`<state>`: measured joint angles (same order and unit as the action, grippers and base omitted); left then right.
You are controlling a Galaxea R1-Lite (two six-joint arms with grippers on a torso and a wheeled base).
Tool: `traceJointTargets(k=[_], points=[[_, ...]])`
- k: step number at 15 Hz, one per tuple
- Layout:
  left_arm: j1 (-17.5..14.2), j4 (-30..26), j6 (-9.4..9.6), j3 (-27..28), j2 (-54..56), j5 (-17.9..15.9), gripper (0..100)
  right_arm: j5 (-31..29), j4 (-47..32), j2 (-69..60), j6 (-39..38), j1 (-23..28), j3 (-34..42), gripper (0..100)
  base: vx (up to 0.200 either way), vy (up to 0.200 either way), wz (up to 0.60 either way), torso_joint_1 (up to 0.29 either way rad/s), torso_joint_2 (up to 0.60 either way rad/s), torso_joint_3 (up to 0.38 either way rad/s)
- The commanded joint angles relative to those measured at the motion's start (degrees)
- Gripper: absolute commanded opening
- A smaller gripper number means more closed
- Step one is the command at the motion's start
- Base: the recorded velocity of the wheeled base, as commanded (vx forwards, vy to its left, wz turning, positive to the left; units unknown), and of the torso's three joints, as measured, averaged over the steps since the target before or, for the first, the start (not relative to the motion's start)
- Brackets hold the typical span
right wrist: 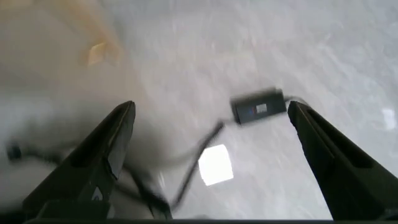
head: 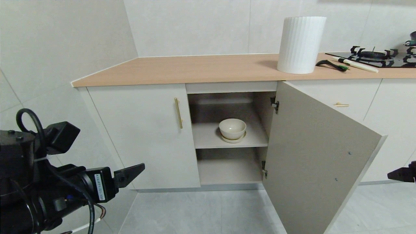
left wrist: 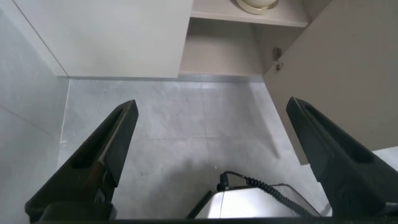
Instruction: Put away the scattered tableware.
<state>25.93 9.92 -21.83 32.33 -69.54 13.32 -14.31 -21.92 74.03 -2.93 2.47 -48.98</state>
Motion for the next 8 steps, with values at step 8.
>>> traceJointTargets(k=[8], points=[[0.00,0.36,-0.32,0.45,0.54,-0.14,100,12.99,19.28,17.11,-9.03,3.94,2.84,100,0.000,0.000,0.00,0.000,0.00,0.000]])
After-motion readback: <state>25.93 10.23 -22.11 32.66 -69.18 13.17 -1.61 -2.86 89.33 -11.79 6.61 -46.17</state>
